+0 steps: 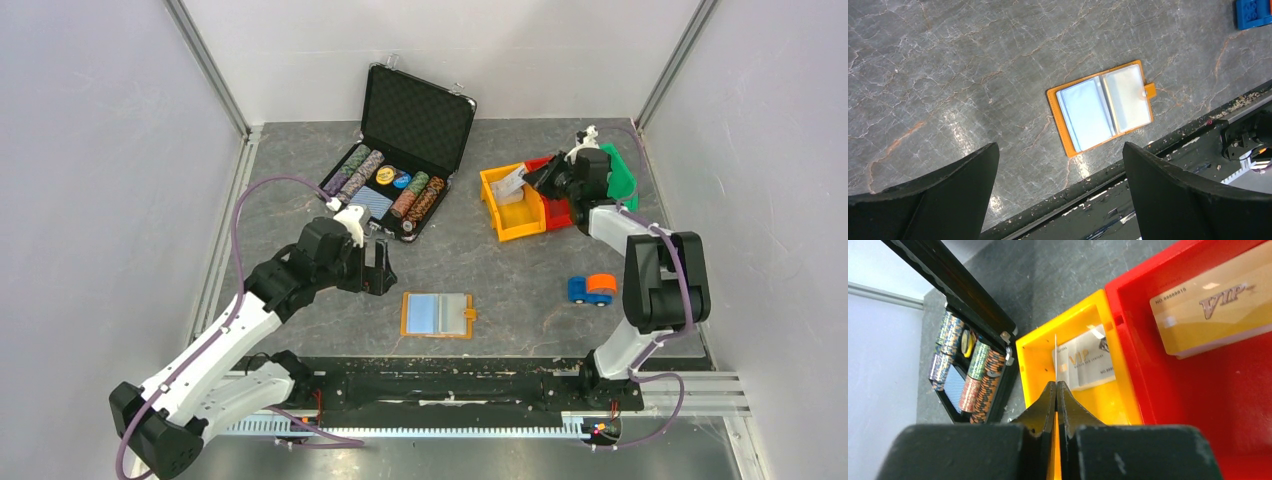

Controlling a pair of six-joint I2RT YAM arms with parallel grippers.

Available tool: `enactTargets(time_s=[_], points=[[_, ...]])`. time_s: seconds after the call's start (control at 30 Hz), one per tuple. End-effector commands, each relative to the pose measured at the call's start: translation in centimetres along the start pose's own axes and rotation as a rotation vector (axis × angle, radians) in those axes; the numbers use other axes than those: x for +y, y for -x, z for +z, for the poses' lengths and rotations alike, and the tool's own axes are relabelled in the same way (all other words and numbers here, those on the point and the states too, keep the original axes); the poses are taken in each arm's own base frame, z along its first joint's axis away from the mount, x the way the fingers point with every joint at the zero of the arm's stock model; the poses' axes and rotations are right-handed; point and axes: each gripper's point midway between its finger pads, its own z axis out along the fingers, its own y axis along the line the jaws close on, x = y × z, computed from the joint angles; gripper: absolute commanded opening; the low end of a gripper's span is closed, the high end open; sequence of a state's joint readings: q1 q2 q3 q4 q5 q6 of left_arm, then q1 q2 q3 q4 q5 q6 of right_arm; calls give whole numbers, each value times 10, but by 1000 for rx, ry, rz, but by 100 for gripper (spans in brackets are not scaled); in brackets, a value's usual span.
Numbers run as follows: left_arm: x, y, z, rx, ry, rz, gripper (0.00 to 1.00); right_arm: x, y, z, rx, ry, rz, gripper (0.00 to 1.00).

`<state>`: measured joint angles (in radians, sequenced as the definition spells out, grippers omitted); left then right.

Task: Take the credit cards out of the card holder
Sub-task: Place the credit card in the storage box.

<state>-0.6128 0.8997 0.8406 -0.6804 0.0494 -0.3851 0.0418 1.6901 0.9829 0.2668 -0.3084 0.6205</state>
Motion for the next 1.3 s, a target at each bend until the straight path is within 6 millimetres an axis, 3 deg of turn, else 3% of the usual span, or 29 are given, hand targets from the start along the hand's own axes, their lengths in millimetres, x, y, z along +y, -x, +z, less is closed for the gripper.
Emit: enactTargets(time_s=[0.0,0.37,0.53,0.77,1.1,1.27], points=[[-1,16,-7,-51,0,71,100,10,16,8,-97,57,32,0],[-4,13,-5,-32,-19,69,100,2,-5,30,-54,32,62,0],[-8,13,-3,-26,-39,71,100,1,-11,39,-31,33,84,9],[-8,12,-3,-21,-40,71,100,-8,-6,38,-31,-31,52,20],[-8,12,-3,-26,-39,59,100,-8,0,42,5,-64,2,29],[-6,12,-2,-26,-23,36,100,-12,23,34,9,-171,-65,40]])
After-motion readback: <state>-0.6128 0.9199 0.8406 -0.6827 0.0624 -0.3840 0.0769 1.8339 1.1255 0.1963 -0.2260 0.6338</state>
